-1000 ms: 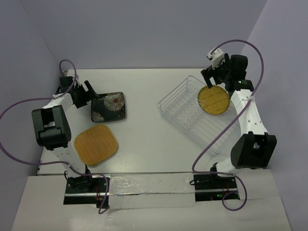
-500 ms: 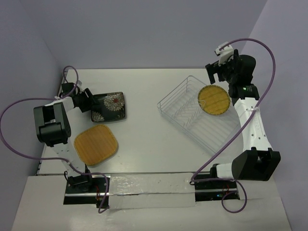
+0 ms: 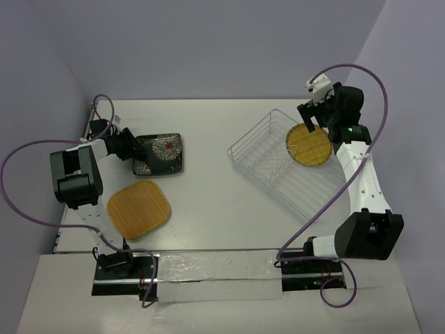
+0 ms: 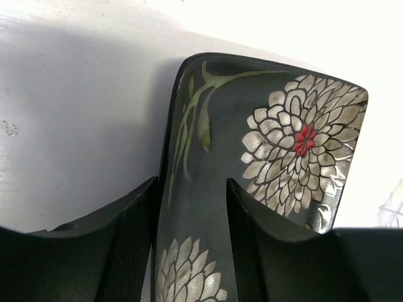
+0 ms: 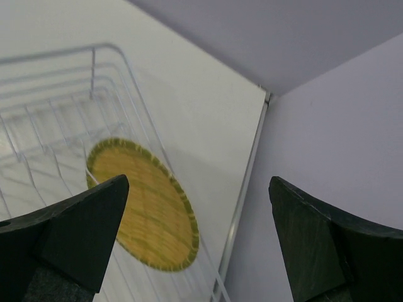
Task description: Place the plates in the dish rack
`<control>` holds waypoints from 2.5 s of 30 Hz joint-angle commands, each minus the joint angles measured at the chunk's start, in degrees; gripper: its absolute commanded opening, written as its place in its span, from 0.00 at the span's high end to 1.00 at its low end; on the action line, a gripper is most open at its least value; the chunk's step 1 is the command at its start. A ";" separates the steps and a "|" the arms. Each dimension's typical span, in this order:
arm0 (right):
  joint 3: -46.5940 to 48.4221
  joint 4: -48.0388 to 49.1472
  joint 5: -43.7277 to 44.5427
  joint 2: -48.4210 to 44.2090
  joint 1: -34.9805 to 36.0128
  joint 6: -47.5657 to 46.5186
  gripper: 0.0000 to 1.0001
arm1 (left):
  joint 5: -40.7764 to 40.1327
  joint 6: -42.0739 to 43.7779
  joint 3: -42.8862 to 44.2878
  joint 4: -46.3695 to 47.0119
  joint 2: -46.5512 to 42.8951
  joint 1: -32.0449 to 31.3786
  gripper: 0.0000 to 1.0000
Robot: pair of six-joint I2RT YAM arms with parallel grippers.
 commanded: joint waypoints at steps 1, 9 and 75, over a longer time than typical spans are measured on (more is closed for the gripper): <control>3.65 -11.08 5.41 5.13 -3.10 -8.12 0.00 | -0.90 1.53 -0.31 -2.02 1.56 0.12 0.43; 3.26 -15.29 0.13 6.89 -5.98 -9.63 0.00 | -2.44 1.15 -0.54 -2.31 -1.81 0.41 0.26; 29.82 -6.94 -7.89 11.30 5.47 26.30 0.05 | -3.19 0.55 1.31 -3.62 -2.31 0.56 0.23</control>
